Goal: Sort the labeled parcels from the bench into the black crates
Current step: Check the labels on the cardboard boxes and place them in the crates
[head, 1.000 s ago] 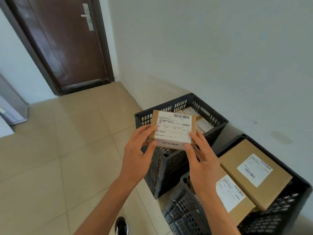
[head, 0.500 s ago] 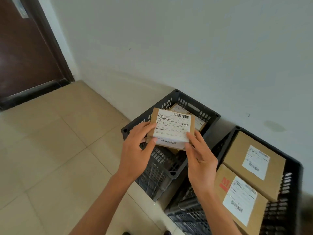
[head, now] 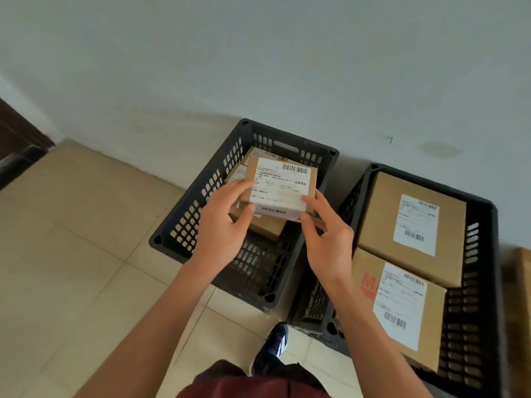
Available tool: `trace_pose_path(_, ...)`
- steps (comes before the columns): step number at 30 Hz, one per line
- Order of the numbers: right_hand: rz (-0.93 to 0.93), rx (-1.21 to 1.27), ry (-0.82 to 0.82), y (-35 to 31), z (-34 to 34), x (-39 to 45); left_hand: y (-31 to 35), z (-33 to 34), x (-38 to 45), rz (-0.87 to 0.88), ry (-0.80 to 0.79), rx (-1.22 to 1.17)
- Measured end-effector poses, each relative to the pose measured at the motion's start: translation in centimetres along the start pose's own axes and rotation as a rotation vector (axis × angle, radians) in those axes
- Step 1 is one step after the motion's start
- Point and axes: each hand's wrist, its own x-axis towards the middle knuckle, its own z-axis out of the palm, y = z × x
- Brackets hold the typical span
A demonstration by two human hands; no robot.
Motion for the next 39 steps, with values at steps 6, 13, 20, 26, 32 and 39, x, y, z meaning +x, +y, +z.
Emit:
trace_pose_path(6,0.099,-0.014,0.012,2.6,0.3,1.7,-1.0,2.0,2.5,-0.044,-0.079,-0.009)
trace_pose_path(13,0.11,-0.15,0.03,4.3,2.4,5.4,-3.8,3.2,6.4,-0.069,-0.133,0.014)
trace_pose_path(20,0.264,-0.141,0.119,5.7,7.7,9.7,-9.6,3.9,11.7,-0.094,-0.225,0.024)
trace_pose_path(26,0.434,-0.177,0.153,8.8,12.5,14.8,-15.5,5.5,16.5,-0.163,-0.402,0.075)
trace_pose_path(32,0.449,-0.256,0.144,12.1,15.4,18.9,-19.4,7.2,20.1,-0.164,-0.519,0.123)
trace_pose_path(39,0.463,-0.204,0.189,14.0,17.2,22.0,-20.9,8.5,23.0,-0.127,-0.594,0.213)
